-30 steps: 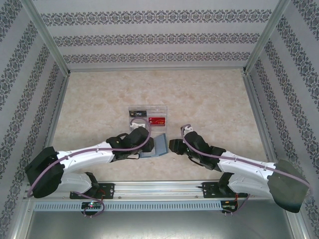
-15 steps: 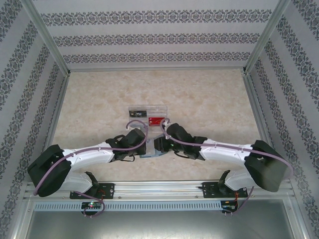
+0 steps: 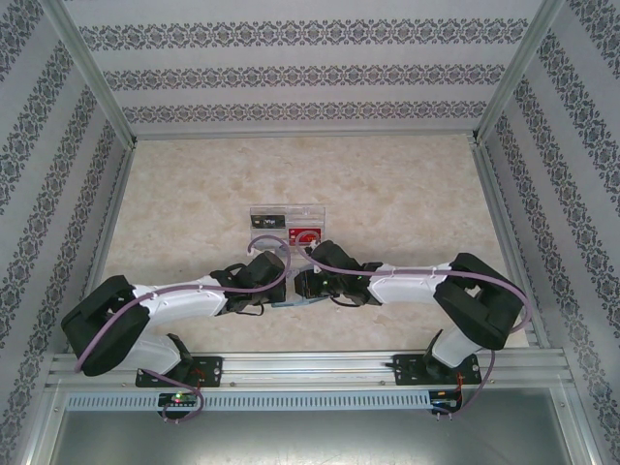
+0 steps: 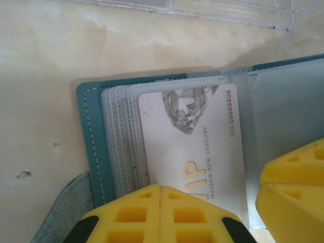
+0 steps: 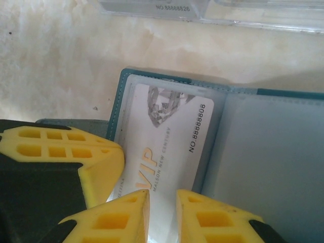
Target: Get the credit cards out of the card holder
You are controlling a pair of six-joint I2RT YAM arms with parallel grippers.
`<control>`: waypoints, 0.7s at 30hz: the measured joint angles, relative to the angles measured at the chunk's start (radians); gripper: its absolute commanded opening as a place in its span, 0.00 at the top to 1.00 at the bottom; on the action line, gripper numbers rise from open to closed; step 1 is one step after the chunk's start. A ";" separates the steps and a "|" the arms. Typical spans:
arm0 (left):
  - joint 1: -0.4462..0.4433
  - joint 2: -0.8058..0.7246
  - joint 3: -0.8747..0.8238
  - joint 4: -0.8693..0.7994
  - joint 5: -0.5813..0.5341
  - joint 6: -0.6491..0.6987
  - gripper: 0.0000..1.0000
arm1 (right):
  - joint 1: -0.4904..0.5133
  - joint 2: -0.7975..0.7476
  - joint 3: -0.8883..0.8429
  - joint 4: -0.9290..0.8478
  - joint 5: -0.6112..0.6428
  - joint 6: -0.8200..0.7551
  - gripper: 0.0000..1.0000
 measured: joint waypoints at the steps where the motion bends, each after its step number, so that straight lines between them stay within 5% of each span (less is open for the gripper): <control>1: 0.000 0.002 0.000 0.003 0.000 0.000 1.00 | -0.004 0.003 -0.003 0.007 -0.004 0.002 0.78; 21: 0.000 0.002 -0.008 0.021 0.000 -0.019 1.00 | -0.014 0.019 -0.032 0.036 0.000 0.046 0.80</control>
